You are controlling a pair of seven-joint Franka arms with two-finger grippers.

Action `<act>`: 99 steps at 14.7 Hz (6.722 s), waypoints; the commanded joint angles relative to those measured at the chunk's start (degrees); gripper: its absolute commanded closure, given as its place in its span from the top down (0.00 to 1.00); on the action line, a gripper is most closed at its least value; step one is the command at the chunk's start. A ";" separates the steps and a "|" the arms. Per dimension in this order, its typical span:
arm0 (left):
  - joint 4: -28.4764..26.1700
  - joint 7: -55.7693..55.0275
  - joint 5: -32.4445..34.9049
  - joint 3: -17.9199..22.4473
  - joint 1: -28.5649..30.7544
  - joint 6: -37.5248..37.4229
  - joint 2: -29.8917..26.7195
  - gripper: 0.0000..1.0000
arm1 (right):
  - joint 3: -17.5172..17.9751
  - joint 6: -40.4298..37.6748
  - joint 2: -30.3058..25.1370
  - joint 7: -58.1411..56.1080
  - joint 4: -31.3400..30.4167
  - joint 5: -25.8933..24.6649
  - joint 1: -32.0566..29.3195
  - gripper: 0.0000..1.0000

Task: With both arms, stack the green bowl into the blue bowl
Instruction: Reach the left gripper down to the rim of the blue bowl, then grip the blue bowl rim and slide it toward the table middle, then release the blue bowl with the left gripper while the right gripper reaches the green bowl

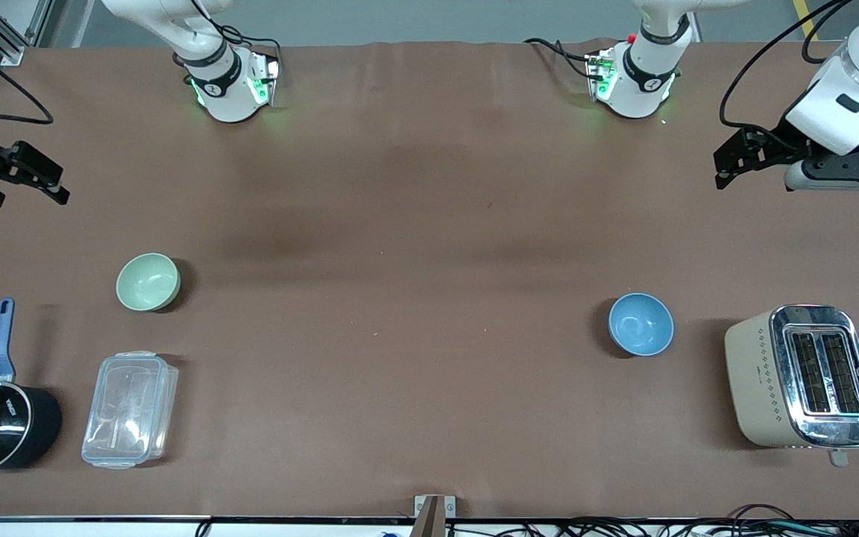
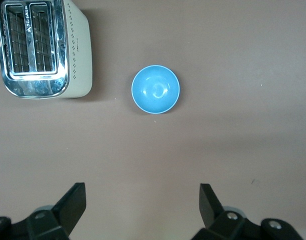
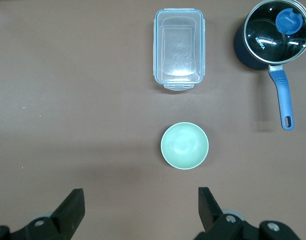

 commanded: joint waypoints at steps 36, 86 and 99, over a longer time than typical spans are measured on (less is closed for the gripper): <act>-1.86 0.94 6.58 -0.11 4.37 35.78 41.70 0.01 | 10.58 -3.03 2.29 -0.43 5.01 2.01 -12.29 1.00; 9.57 -16.04 7.02 -6.97 0.31 14.52 20.27 1.00 | 10.58 20.79 36.13 -32.15 -7.21 15.71 -29.60 0.81; 8.34 -0.04 2.90 -2.49 4.98 0.90 8.14 1.00 | 10.93 22.99 37.71 -35.33 -8.79 16.86 -28.64 0.04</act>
